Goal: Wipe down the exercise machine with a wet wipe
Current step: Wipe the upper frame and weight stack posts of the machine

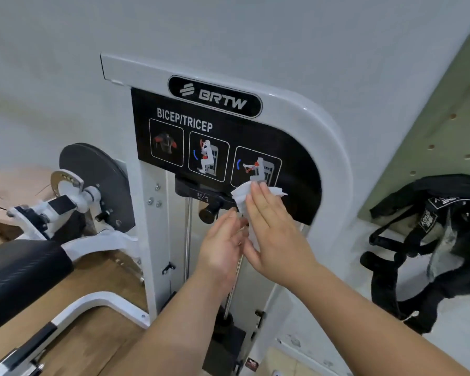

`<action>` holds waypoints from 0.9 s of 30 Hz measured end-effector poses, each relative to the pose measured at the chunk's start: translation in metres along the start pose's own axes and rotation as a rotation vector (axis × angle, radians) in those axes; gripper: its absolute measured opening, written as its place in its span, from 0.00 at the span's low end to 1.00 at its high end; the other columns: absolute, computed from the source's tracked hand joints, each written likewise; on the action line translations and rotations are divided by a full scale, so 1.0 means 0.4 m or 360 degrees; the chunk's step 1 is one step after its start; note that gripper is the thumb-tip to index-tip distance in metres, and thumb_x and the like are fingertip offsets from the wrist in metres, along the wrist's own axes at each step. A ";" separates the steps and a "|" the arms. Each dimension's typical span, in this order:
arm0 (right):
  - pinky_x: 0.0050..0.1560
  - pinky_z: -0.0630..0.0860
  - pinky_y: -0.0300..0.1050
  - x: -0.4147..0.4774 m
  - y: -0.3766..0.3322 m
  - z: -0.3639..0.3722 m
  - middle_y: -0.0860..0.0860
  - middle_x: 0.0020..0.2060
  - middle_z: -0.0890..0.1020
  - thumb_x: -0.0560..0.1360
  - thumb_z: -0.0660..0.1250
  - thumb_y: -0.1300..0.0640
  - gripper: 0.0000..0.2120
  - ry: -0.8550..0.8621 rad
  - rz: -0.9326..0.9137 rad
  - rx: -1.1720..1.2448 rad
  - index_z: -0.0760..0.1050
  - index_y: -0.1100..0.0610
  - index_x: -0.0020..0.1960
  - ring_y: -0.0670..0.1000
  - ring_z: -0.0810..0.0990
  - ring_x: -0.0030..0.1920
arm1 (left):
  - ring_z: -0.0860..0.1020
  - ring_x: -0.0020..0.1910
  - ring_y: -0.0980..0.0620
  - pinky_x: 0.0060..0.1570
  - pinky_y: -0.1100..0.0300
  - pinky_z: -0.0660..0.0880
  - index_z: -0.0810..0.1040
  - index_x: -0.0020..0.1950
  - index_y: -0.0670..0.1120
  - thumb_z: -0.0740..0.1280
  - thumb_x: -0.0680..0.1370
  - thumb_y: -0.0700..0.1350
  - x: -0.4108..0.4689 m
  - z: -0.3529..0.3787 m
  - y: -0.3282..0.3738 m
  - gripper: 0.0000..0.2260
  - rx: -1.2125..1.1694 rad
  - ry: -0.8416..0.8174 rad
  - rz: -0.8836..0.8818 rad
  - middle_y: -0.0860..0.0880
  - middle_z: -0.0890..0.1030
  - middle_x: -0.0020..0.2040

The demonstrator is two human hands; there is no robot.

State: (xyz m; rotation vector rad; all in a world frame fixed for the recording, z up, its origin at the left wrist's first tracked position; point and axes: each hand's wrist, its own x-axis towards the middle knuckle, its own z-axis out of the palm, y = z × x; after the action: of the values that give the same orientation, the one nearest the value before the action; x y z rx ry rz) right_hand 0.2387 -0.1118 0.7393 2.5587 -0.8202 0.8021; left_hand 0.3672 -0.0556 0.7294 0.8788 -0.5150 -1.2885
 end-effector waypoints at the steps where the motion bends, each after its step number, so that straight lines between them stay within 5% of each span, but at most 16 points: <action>1: 0.80 0.56 0.62 0.018 -0.024 0.017 0.63 0.82 0.56 0.78 0.69 0.54 0.39 -0.0033 0.0042 0.0060 0.55 0.67 0.81 0.60 0.51 0.83 | 0.79 0.66 0.47 0.70 0.46 0.71 0.77 0.71 0.48 0.65 0.83 0.52 0.014 -0.024 0.022 0.17 0.0010 -0.0006 0.0004 0.46 0.82 0.65; 6: 0.81 0.54 0.60 0.110 -0.135 0.078 0.58 0.83 0.52 0.79 0.63 0.49 0.38 -0.0153 0.0140 0.0298 0.54 0.64 0.82 0.55 0.47 0.84 | 0.83 0.57 0.46 0.59 0.53 0.79 0.84 0.59 0.42 0.63 0.84 0.46 0.048 -0.099 0.118 0.12 0.0138 -0.0064 0.0066 0.41 0.85 0.55; 11: 0.82 0.49 0.58 0.208 -0.191 0.090 0.60 0.83 0.51 0.77 0.61 0.50 0.38 -0.0168 -0.0012 0.0412 0.54 0.66 0.81 0.57 0.45 0.84 | 0.83 0.48 0.46 0.49 0.51 0.81 0.80 0.55 0.38 0.64 0.84 0.43 0.093 -0.195 0.198 0.09 0.0183 0.0180 0.0340 0.38 0.85 0.50; 13: 0.82 0.48 0.59 0.251 -0.194 0.104 0.62 0.82 0.53 0.76 0.64 0.50 0.39 -0.0224 -0.0125 0.0262 0.57 0.67 0.81 0.59 0.46 0.83 | 0.81 0.43 0.46 0.46 0.46 0.80 0.80 0.51 0.40 0.64 0.84 0.43 0.131 -0.244 0.222 0.08 0.0424 0.0394 0.0484 0.39 0.84 0.45; 16: 0.82 0.43 0.58 0.332 -0.173 0.122 0.64 0.81 0.55 0.75 0.66 0.46 0.40 -0.0374 -0.0228 -0.0246 0.60 0.67 0.80 0.62 0.48 0.83 | 0.73 0.35 0.49 0.38 0.50 0.72 0.75 0.42 0.44 0.62 0.83 0.44 0.213 -0.297 0.269 0.11 0.0801 0.0717 0.0622 0.46 0.76 0.35; 21: 0.78 0.29 0.61 0.425 -0.118 0.102 0.64 0.82 0.42 0.81 0.52 0.38 0.40 -0.0440 -0.0343 -0.0742 0.43 0.64 0.80 0.64 0.36 0.82 | 0.75 0.39 0.43 0.40 0.48 0.71 0.72 0.45 0.42 0.57 0.85 0.46 0.334 -0.334 0.382 0.13 0.1720 0.0903 0.0816 0.46 0.76 0.37; 25: 0.76 0.25 0.63 0.448 -0.088 0.080 0.63 0.79 0.30 0.83 0.49 0.38 0.42 -0.0452 -0.0445 -0.0738 0.34 0.63 0.81 0.65 0.26 0.78 | 0.73 0.36 0.47 0.33 0.54 0.63 0.68 0.41 0.47 0.55 0.86 0.46 0.366 -0.324 0.451 0.13 0.2052 0.0905 0.0975 0.48 0.73 0.37; 27: 0.73 0.21 0.63 0.451 -0.081 0.075 0.64 0.77 0.27 0.83 0.47 0.38 0.41 -0.0458 -0.0465 -0.0674 0.32 0.62 0.80 0.65 0.22 0.75 | 0.76 0.40 0.46 0.38 0.54 0.68 0.73 0.49 0.45 0.56 0.85 0.46 0.358 -0.310 0.475 0.10 0.2116 0.0942 0.0989 0.48 0.77 0.41</action>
State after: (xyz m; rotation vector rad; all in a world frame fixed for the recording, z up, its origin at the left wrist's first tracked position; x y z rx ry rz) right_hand 0.3926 -0.1769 0.8203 2.3519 -0.5937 0.1501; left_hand 0.6099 -0.1534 0.7882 1.8929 -1.0619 0.0687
